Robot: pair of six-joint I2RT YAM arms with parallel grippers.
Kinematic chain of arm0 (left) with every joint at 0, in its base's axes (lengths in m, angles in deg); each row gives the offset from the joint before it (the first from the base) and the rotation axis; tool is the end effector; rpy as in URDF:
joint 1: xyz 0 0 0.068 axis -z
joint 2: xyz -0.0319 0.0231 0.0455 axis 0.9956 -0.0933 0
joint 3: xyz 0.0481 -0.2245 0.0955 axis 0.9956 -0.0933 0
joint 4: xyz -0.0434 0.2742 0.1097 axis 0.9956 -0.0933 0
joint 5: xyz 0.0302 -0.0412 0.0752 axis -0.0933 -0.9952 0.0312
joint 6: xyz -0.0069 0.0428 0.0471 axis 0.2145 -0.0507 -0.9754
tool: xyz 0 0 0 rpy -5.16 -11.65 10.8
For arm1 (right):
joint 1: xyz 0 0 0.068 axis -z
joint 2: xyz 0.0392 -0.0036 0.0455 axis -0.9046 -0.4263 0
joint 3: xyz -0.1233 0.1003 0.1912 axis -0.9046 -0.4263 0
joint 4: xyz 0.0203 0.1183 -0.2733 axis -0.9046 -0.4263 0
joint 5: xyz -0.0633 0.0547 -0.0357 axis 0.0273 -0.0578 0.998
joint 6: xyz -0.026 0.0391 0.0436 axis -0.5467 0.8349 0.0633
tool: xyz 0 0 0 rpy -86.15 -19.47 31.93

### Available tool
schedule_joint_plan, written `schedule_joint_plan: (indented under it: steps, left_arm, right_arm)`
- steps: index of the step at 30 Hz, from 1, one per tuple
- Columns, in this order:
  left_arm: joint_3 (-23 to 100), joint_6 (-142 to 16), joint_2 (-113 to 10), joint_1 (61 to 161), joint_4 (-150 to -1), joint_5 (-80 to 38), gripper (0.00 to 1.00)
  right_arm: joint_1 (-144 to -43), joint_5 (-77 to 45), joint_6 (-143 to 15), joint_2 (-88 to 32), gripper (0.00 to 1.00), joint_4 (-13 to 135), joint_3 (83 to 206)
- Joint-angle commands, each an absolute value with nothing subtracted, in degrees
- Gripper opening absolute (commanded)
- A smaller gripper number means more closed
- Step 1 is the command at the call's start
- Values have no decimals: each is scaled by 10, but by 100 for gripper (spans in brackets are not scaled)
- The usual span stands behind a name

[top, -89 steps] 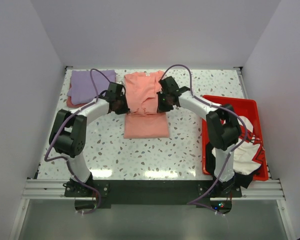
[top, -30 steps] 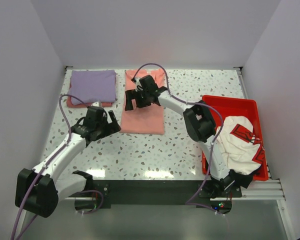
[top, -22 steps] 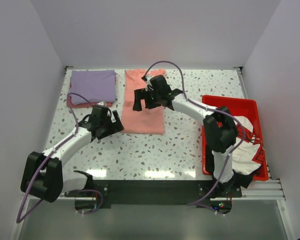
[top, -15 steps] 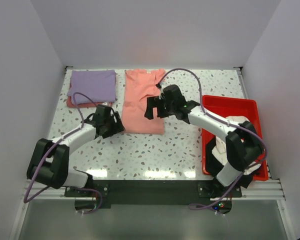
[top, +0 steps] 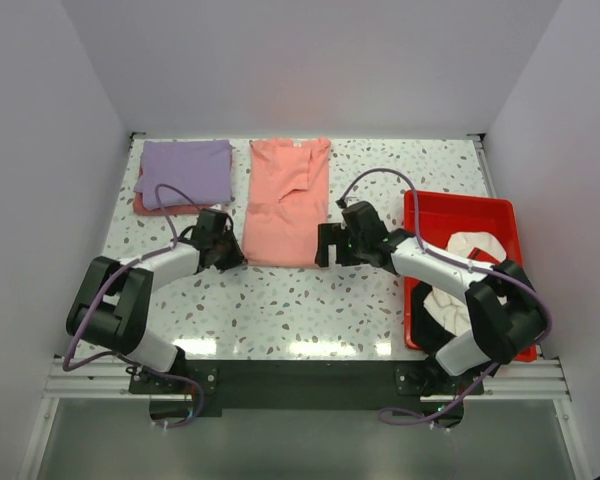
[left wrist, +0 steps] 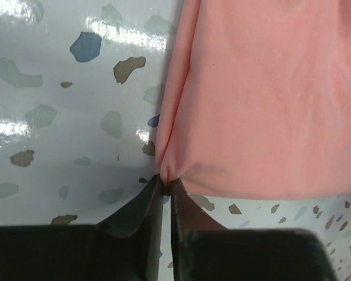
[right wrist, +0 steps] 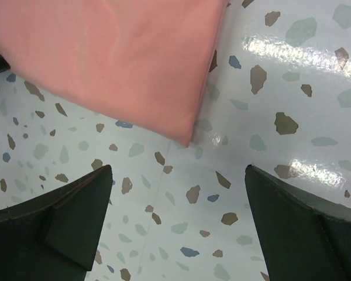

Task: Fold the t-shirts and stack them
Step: Fold the tshirt

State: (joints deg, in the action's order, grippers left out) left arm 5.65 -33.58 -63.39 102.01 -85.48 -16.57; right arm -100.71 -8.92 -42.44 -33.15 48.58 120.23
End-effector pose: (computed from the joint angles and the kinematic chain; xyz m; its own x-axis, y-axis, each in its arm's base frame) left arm 0.2991 -0.0971 0.0821 -0.8103 -0.4322 -0.3957 -0.2596 0.8701 -0.4189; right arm 0.2871 0.2092 0.1479 -0.8134 0.0007 -0.5817 -0.2358 0.9138 0.3307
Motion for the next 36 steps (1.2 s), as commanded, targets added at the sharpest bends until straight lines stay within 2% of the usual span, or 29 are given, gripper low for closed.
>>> schedule_joint_plan:
  steps: [1, 2, 5, 6, 7, 8, 16, 21, 24, 25, 27, 29, 36]
  left_arm:
    - [60, -350, -655, 1017, -835, -172, 10]
    - [61, -349, -656, 1017, -836, -171, 0]
    - [55, -351, -649, 1017, -835, -171, 0]
    - [53, -351, -646, 1017, -836, -170, 0]
    - [47, -351, -639, 1017, -836, -169, 0]
    - [45, -350, -635, 1017, -835, -168, 0]
    - [31, -348, -619, 1017, -835, -168, 0]
    - [31, -348, -619, 1017, -838, -163, 0]
    - [38, -351, -622, 1018, -842, -150, 0]
    - [41, -352, -623, 1017, -844, -149, 0]
    - [44, -352, -622, 1017, -847, -150, 0]
    - [42, -348, -611, 1017, -850, -140, 0]
    - [-3, -332, -507, 1018, -913, -86, 0]
  right_arm:
    - [-1006, -79, -419, -326, 98, 490, 1195]
    - [-1006, -79, -422, -330, 98, 488, 1196]
    - [-1005, -78, -434, -351, 93, 478, 1205]
    - [-1007, -78, -438, -357, 89, 478, 1208]
    - [-1005, -79, -444, -370, 81, 478, 1211]
    - [-1006, -79, -448, -377, 78, 478, 1217]
    - [-1007, -109, -468, -436, 58, 505, 1246]
    - [-1006, -127, -476, -476, 49, 519, 1265]
    - [-1006, -125, -485, -491, 33, 511, 1276]
    - [-1007, -126, -488, -496, 23, 509, 1277]
    - [-1006, -147, -488, -495, 11, 506, 1275]
    - [-1009, -162, -480, -479, 2, 503, 1262]
    - [-1026, -236, -469, -399, 0, 412, 1235]
